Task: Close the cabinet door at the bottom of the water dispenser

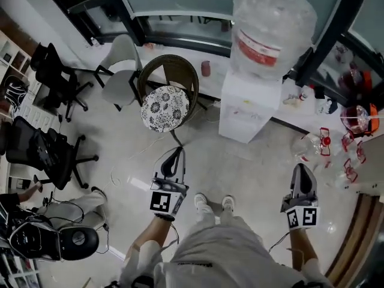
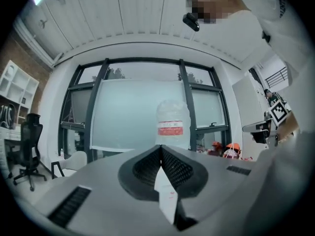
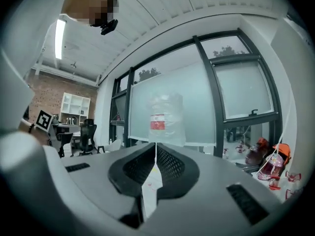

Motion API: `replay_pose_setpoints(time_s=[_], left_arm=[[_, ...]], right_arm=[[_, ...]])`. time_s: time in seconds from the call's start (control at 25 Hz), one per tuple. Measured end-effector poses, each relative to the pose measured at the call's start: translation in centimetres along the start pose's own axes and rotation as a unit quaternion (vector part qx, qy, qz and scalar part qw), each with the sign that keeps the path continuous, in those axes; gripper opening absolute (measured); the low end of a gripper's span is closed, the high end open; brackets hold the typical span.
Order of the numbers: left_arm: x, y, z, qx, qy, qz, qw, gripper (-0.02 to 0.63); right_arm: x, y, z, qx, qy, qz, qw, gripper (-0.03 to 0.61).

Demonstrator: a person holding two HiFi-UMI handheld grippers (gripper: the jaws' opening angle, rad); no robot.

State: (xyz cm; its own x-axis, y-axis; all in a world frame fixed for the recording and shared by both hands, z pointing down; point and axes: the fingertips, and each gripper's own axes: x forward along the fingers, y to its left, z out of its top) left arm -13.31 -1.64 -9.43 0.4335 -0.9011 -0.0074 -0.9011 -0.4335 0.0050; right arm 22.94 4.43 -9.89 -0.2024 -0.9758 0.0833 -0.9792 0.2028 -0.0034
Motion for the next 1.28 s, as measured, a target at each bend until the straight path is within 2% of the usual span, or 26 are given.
replay_pose_setpoints(time_s=[0.36,0.6,1.28], left_arm=[[-3.1,1.4,3.2,-0.036,-0.042,0.024,0.9982,0.008],[-3.0,1.2,6.1,-0.001,-0.075,0.006,0.9972,0.008],[-2.7,0.4,6.2,-0.018,-0.086,-0.009,0.9961,0.008]], right_arm=[[-3.6,2.3,1.8,0.006,-0.028,-0.014,0.999,0.020],[-4.3,2.3,2.6,0.018,-0.039,-0.020,0.999,0.018],[-3.7,3.2,3.0,0.010,-0.032,-0.019,0.999,0.015]])
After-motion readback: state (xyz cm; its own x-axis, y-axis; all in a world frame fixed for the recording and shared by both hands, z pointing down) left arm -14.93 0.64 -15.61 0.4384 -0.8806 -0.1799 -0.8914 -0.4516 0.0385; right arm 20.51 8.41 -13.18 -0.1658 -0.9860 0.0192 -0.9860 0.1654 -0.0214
